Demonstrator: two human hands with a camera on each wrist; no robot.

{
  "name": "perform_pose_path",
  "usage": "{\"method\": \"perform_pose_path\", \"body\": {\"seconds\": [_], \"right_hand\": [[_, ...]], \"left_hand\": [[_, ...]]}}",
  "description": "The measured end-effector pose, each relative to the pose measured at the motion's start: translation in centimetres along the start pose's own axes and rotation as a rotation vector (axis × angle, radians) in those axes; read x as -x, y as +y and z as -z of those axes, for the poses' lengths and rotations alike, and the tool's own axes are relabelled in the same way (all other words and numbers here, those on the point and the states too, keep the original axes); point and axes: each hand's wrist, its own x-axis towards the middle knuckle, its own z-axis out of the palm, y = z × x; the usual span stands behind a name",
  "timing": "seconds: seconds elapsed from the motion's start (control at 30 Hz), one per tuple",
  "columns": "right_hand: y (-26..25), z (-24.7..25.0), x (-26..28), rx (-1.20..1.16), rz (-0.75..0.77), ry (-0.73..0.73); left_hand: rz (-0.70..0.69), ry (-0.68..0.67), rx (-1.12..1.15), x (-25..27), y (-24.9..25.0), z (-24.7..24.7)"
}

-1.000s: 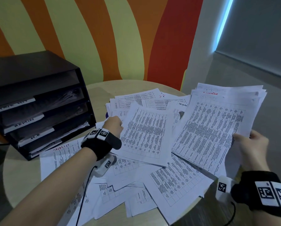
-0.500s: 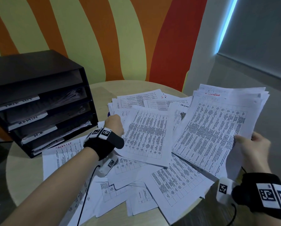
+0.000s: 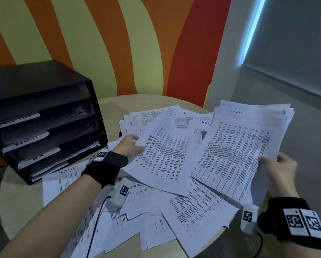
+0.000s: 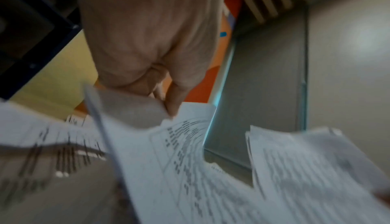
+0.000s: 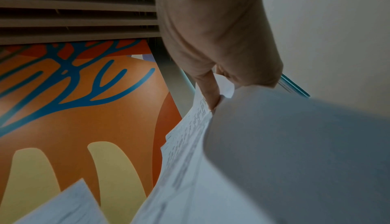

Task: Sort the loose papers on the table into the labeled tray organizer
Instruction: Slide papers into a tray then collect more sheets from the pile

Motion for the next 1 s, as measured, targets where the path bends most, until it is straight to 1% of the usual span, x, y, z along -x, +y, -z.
{"method": "perform_pose_path", "body": {"seconds": [0.03,0.07,0.1,0.17,0.23,0.27,0.37,0.43,0.5,0.57,0.6,0.67,0.77,0.87,0.9,0.93,0.97,1.0], "right_hand": [[0.0,0.0,0.1,-0.008,0.003,-0.003],[-0.1,0.0,0.2,-0.020,0.008,-0.007],[-0.2,-0.1,0.3,-0.036,0.013,-0.009],[-0.3,0.0,0.4,-0.045,0.031,-0.009],[-0.2,0.1,0.1,-0.058,0.078,0.026],[-0.1,0.2,-0.2,-0.071,0.129,0.075],[-0.8,0.8,-0.8,-0.182,0.330,0.268],[-2.1,1.5,-0.7,-0.303,0.400,0.298],[-3.4,1.9,0.0,-0.387,0.410,0.288],[-4.1,1.5,0.9,-0.422,0.352,0.248],[-4.1,0.9,1.2,-0.422,0.302,0.190],[-3.7,-0.4,1.6,-0.412,0.193,0.025],[-2.7,-2.5,1.9,-0.354,0.105,-0.160],[-2.4,-4.1,2.9,-0.395,0.097,-0.265],[-2.4,-4.4,3.3,-0.421,0.095,-0.286],[-2.6,-4.6,3.6,-0.422,0.089,-0.286],[-2.7,-4.7,3.8,-0.398,0.105,-0.295],[-2.8,-4.8,3.9,-0.347,0.153,-0.313]], "left_hand": [[0.029,-0.079,-0.030,-0.3,-0.7,-0.2],[0.032,-0.112,-0.045,-0.8,-1.4,-0.4],[0.025,-0.103,0.026,-1.0,-1.6,-0.8],[-0.030,0.009,0.253,-0.7,-0.6,-1.1],[-0.120,0.150,0.332,0.4,1.6,-0.6],[-0.166,0.175,0.373,0.7,2.6,-0.3],[-0.217,0.188,0.522,1.7,5.2,0.3],[-0.256,0.170,0.545,2.2,6.6,-0.1],[-0.302,0.139,0.538,2.5,7.8,-1.1],[-0.342,0.113,0.509,2.7,8.9,-2.6],[-0.353,0.088,0.500,2.9,9.3,-3.3],[-0.346,0.041,0.498,3.3,9.9,-4.8],[-0.297,0.015,0.428,3.6,9.6,-6.6],[-0.180,0.004,0.455,3.6,8.4,-7.5],[-0.164,0.009,0.469,3.7,8.1,-7.6],[-0.170,0.018,0.455,3.8,7.8,-7.6],[-0.205,0.029,0.419,3.8,7.6,-7.6],[-0.258,0.035,0.385,4.0,7.5,-7.7]]}}
